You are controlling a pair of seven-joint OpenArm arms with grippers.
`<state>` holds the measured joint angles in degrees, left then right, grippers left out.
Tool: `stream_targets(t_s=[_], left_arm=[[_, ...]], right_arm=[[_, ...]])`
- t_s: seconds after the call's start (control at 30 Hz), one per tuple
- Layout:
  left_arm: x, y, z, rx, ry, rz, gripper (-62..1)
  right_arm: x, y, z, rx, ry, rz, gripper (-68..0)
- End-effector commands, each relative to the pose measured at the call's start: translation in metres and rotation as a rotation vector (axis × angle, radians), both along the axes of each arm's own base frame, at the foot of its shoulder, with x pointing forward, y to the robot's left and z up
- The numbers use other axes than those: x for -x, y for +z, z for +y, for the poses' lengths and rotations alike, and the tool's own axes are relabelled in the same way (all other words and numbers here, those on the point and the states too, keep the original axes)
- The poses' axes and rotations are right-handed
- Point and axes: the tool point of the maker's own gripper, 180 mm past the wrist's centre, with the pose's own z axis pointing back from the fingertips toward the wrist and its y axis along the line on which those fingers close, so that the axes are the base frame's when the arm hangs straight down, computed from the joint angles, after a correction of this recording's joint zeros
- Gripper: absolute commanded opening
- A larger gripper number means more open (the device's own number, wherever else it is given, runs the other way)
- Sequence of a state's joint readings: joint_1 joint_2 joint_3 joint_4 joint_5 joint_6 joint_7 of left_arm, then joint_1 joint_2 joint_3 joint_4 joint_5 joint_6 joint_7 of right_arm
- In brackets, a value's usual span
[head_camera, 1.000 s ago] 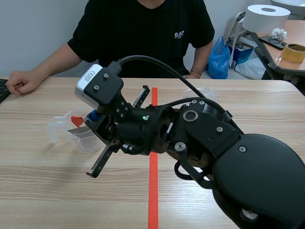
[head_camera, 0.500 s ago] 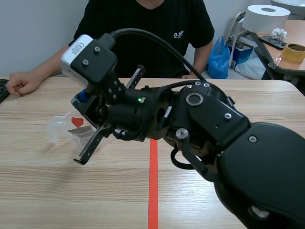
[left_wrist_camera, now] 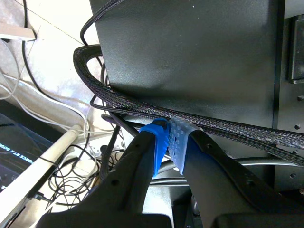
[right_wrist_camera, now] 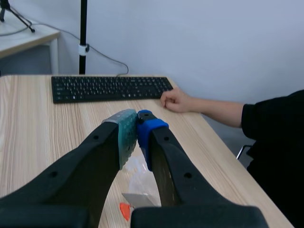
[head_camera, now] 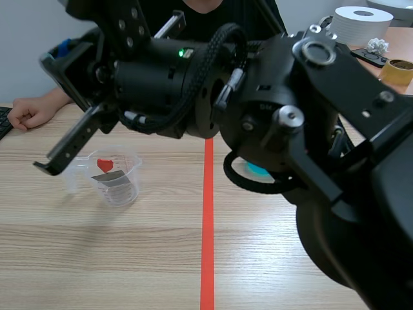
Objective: Do the redox reaction experiment.
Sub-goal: 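Lift the metal plate out of the left beaker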
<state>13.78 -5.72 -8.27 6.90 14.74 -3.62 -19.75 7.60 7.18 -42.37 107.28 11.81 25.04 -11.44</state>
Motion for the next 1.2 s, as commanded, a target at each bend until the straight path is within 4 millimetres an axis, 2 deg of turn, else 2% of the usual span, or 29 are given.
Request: stream_targets(t_s=[0.0, 0.23, 0.53, 0.77, 0.9, 0.93, 0.97, 1.0, 1.1, 1.13, 1.17], left_arm=[[-0.002, 0.001, 0.001, 0.001, 0.002, -0.011, -56.7], [-0.002, 0.001, 0.001, 0.001, 0.002, -0.011, -56.7], [-0.002, 0.001, 0.001, 0.001, 0.002, -0.011, -56.7], [-0.002, 0.001, 0.001, 0.001, 0.002, -0.011, -56.7], [-0.002, 0.001, 0.001, 0.001, 0.002, -0.011, -56.7], [-0.002, 0.001, 0.001, 0.001, 0.002, -0.011, -56.7], [-0.002, 0.001, 0.001, 0.001, 0.002, -0.011, -56.7], [-0.002, 0.001, 0.001, 0.001, 0.002, -0.011, -56.7], [-0.002, 0.001, 0.001, 0.001, 0.002, -0.011, -56.7], [-0.002, 0.001, 0.001, 0.001, 0.002, -0.011, -56.7], [-0.002, 0.001, 0.001, 0.001, 0.002, -0.011, -56.7]], right_arm=[[-0.005, 0.021, -0.006, -0.049, -0.017, -0.028, -66.9], [-0.011, 0.062, -0.024, -0.155, -0.07, -0.05, -66.9], [-0.029, 0.1, -0.038, -0.217, -0.101, -0.099, -66.9], [-0.032, 0.117, -0.043, -0.25, -0.086, -0.099, -66.9], [-0.035, 0.113, -0.044, -0.23, -0.093, -0.084, -66.0], [-0.035, 0.112, -0.043, -0.226, -0.093, -0.079, -62.0], [-0.034, 0.11, -0.043, -0.226, -0.089, -0.068, -55.0], [-0.033, 0.11, -0.042, -0.226, -0.081, -0.065, -46.2], [-0.032, 0.11, -0.042, -0.224, -0.077, -0.067, -12.0], [-0.032, 0.109, -0.042, -0.222, -0.077, -0.067, -4.1], [-0.033, 0.108, -0.042, -0.215, -0.079, -0.065, 0.4]])
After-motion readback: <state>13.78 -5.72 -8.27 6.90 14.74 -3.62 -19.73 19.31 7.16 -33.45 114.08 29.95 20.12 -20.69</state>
